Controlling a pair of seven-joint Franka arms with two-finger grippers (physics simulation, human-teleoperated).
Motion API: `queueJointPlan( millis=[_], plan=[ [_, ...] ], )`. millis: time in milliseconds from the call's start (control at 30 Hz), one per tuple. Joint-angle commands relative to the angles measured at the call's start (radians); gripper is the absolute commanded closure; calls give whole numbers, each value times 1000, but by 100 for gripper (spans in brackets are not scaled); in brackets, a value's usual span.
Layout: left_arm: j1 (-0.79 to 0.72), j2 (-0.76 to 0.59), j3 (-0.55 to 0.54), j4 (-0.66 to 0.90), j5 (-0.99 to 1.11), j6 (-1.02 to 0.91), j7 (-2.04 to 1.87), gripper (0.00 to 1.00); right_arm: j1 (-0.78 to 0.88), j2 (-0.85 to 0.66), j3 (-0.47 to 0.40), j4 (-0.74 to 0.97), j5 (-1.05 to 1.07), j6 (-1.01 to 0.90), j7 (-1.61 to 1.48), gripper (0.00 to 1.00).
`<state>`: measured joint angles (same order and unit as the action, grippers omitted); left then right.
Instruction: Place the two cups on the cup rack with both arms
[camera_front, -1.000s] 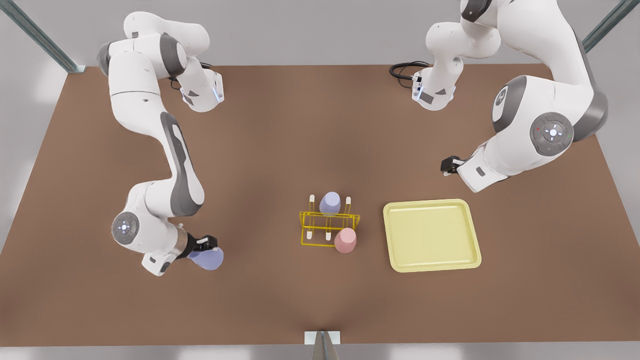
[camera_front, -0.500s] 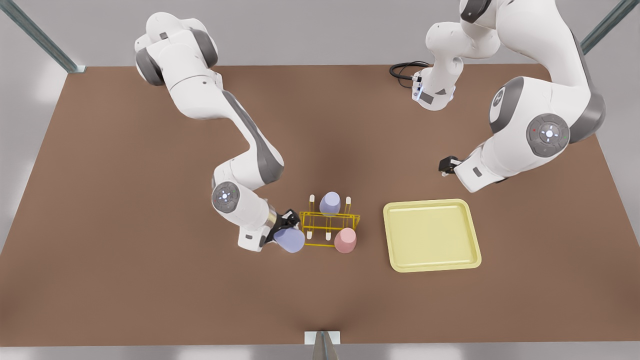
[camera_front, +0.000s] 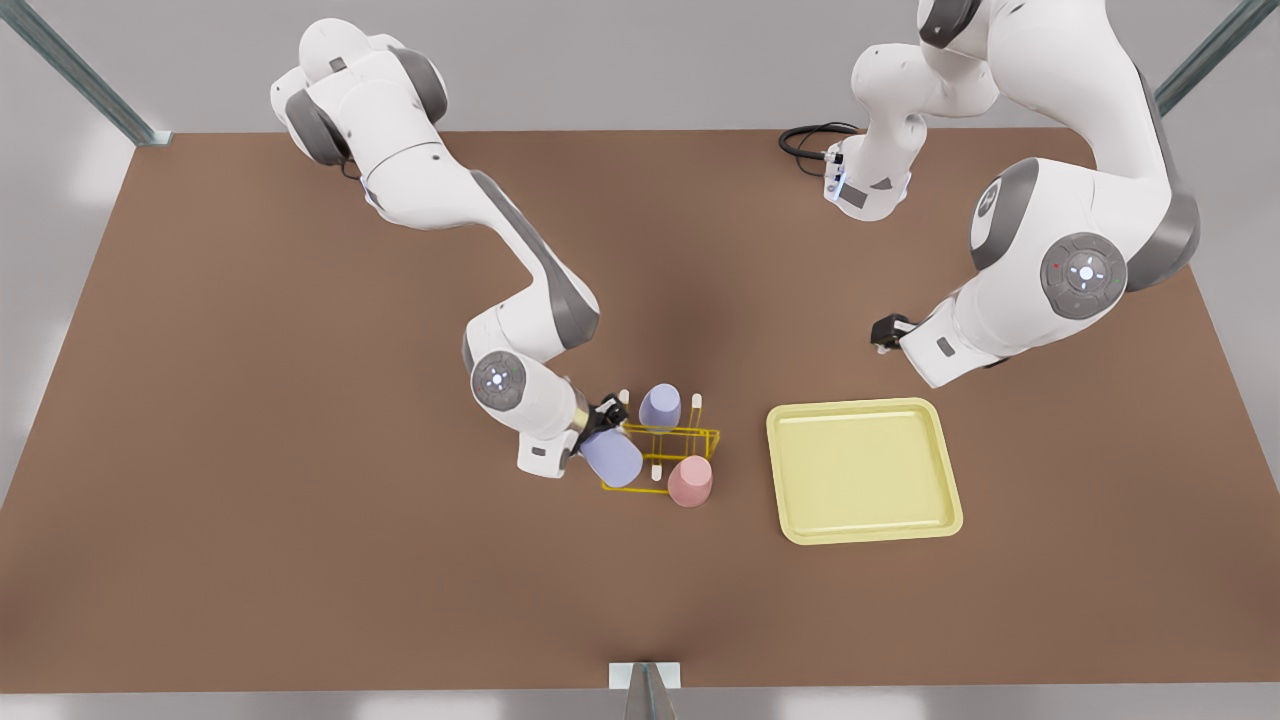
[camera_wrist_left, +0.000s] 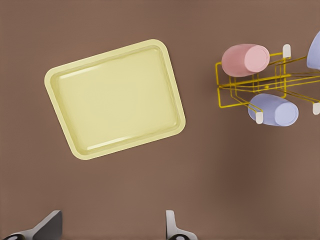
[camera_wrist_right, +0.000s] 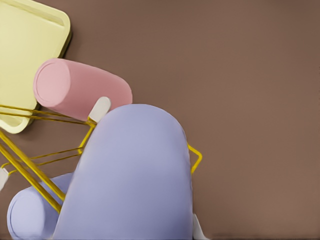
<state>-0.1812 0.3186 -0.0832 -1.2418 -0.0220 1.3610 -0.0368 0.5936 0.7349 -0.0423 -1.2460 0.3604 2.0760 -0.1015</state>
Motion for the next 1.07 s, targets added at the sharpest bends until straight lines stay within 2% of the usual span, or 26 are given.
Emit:
queueJointPlan(
  millis=[0, 33, 67, 100, 367, 400, 433, 467, 500, 533, 600, 667, 700, 733, 767, 800, 933, 1033],
  plan=[
    [-1, -1, -1, 2, 1, 0, -8, 0, 2, -2, -1, 2, 3, -27, 25, 19],
    [-1, -1, -1, 12, 1, -3, -8, 0, 2, -2, -1, 3, 5, -27, 28, 19],
    [-1, -1, 0, 12, 1, -3, -8, 0, -1, -2, 1, 8, 5, -27, 28, 6],
    [0, -1, 0, 12, 1, -3, -8, 0, -1, -2, 1, 10, 5, -27, 28, 0],
    [0, 2, 0, 12, 1, -2, -8, 0, -23, -9, -16, 25, 3, -45, 25, 0],
    [0, 2, 0, 12, 1, -2, -8, 0, -34, -43, -68, 19, -9, -117, 26, 0],
    [0, 2, 0, 12, 1, -3, -8, 0, -26, -77, -175, 19, -18, -264, 32, 0],
    [0, 2, 0, 13, 1, -3, -8, 0, -32, -95, -336, 23, -136, -450, 29, 0],
    [2, 1, 0, 15, 1, -8, -8, 0, -47, -94, -464, 25, -199, -504, 11, 0],
    [0, 2, 0, 24, 1, -5, -8, 0, -55, -95, -542, 48, -228, -528, -12, 0],
    [0, 2, 0, 24, 1, -7, -8, 0, -149, -95, -558, 194, -230, -688, -41, 0],
    [0, 8, 2, 35, 1, -5, -6, 0, -179, -180, -538, 198, -225, -740, -75, 0],
    [0, 10, 2, 36, 1, -7, -6, 0, -257, -244, -449, 186, -233, -746, -76, 0],
    [2, 10, 3, 41, 1, -22, -6, 0, -383, -331, -295, 132, -253, -745, -76, 0],
    [2, 10, 3, 44, -1, -36, -6, 0, -441, -408, -227, 57, -259, -738, -73, 0],
    [3, 10, 3, 42, -3, -56, -6, 0, -527, -491, -97, -23, -331, -723, -72, 0],
    [11, 8, 3, 38, -6, -79, -9, 0, -580, -588, -22, -148, -366, -659, -72, 0],
    [11, 8, 5, 41, -3, -108, -11, 0, -583, -588, -22, -148, -368, -659, -72, 0]
  ],
)
